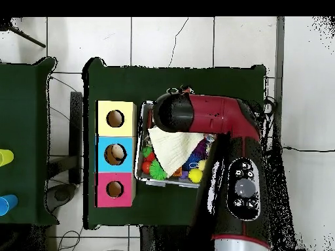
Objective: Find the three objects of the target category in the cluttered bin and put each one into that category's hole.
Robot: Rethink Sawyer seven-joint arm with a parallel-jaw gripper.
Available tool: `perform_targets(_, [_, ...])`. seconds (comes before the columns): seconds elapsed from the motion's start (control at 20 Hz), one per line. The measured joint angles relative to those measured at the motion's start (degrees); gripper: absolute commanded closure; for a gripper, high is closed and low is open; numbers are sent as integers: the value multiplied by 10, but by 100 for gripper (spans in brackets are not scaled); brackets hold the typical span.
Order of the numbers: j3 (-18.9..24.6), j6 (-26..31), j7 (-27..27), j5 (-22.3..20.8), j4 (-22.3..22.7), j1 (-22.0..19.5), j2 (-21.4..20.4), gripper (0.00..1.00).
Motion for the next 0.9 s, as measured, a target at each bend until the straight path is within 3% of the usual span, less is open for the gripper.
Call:
perform_targets(0.45, [-14, 0, 0, 25, 43, 5, -46, 100])
perform_targets(0.9, [-44, 0, 0, 33, 63, 12, -16, 100])
